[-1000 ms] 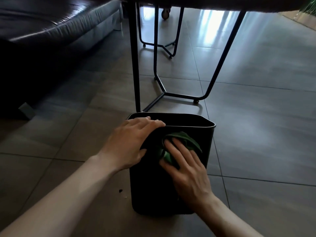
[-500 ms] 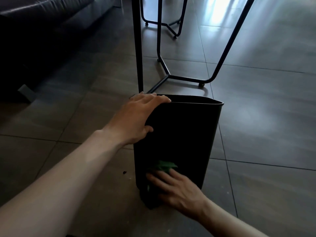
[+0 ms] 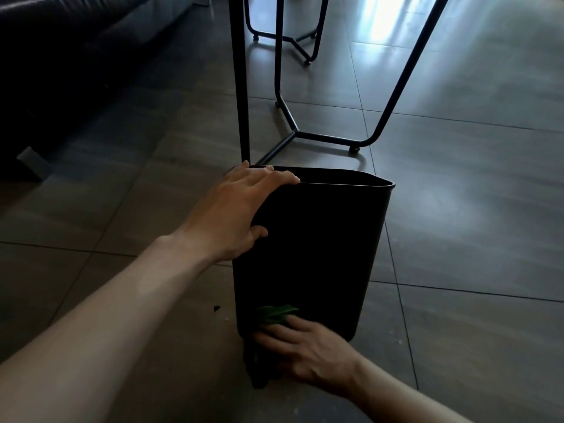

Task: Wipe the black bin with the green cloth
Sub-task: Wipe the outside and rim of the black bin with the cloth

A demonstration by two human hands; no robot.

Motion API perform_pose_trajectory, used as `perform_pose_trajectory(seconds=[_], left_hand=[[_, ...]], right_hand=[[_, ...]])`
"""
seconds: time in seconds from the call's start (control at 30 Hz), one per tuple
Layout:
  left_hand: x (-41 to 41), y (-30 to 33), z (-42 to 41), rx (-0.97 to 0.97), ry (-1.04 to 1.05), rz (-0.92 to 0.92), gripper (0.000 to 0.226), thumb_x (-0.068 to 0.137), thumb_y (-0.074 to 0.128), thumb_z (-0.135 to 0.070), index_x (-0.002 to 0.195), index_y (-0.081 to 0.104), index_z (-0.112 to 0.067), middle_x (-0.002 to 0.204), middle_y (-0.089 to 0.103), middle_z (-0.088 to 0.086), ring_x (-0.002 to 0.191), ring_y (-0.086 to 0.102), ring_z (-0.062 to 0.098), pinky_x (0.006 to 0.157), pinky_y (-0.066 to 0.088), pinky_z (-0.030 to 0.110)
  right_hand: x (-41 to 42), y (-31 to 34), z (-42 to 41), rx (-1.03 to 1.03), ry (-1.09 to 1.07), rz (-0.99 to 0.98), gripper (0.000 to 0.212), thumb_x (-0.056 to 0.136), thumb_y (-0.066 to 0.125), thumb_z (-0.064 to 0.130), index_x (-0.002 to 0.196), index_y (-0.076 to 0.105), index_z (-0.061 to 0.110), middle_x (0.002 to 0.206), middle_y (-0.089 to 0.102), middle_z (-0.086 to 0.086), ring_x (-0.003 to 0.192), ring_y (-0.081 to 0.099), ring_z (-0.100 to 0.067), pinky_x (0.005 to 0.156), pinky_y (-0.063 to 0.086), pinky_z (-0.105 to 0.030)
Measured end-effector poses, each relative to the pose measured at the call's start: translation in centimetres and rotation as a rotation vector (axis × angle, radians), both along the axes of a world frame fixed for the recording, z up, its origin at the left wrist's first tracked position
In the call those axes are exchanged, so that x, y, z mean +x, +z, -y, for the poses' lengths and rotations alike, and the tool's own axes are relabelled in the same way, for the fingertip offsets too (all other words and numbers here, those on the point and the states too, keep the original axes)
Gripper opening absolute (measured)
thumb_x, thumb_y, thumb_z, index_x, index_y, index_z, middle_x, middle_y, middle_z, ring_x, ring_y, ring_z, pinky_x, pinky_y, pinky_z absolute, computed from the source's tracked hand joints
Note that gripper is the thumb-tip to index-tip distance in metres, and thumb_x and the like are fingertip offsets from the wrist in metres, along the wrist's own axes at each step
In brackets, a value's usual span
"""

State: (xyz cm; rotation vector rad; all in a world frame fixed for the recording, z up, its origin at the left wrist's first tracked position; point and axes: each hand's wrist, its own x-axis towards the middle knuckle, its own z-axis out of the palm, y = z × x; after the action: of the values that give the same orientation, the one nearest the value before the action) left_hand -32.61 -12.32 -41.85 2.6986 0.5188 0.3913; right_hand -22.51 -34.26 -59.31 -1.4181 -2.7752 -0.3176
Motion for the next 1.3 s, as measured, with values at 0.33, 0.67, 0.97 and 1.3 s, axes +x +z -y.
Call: perform_pose_trajectory(seconds=[0.33, 0.67, 0.97, 1.3], left_hand=[[0.6, 0.1, 0.0, 0.002, 0.008, 0.02, 0.095, 0.064, 0.087, -0.012, 0.144, 0.04, -0.036, 0.149, 0.051, -0.004, 0.148, 0.034, 0.016, 0.126, 0.015, 0.041], [0.0, -0.4, 0.0, -0.003, 0.002, 0.047, 0.098, 0.063, 0.088, -0.012, 0.143, 0.038, -0.04, 0.151, 0.048, -0.009, 0.149, 0.032, 0.012, 0.126, 0.014, 0.042], [0.1, -0.3, 0.2, -0.026, 0.008, 0.079, 0.096, 0.062, 0.085, -0.008, 0.141, 0.041, -0.041, 0.149, 0.05, -0.012, 0.148, 0.034, 0.011, 0.126, 0.016, 0.045], [-0.1, 0.1, 0.7, -0.039, 0.02, 0.067, 0.096, 0.062, 0.087, -0.006, 0.143, 0.044, -0.035, 0.15, 0.048, -0.012, 0.149, 0.031, 0.011, 0.126, 0.012, 0.045]], right_hand=[[6.7, 9.2, -3.6, 0.454, -0.595, -0.415, 0.027, 0.107, 0.056, 0.025, 0.133, 0.063, 0.025, 0.152, 0.054, -0.016, 0.146, 0.044, -0.038, 0.109, 0.048, -0.053], [5.7, 4.8, 1.6, 0.108, -0.143, -0.062, 0.019, 0.098, 0.061, 0.024, 0.109, 0.073, 0.033, 0.149, 0.058, -0.007, 0.136, 0.053, -0.031, 0.097, 0.055, -0.042], [8.8, 11.9, -4.3, 0.495, -0.485, -0.368, 0.029, 0.1, 0.068, 0.016, 0.128, 0.065, 0.023, 0.153, 0.053, -0.016, 0.146, 0.045, -0.037, 0.105, 0.05, -0.053], [7.7, 8.3, 0.5, 0.305, -0.283, -0.144, 0.024, 0.108, 0.052, 0.017, 0.118, 0.07, 0.028, 0.149, 0.058, -0.013, 0.139, 0.051, -0.035, 0.099, 0.05, -0.043]])
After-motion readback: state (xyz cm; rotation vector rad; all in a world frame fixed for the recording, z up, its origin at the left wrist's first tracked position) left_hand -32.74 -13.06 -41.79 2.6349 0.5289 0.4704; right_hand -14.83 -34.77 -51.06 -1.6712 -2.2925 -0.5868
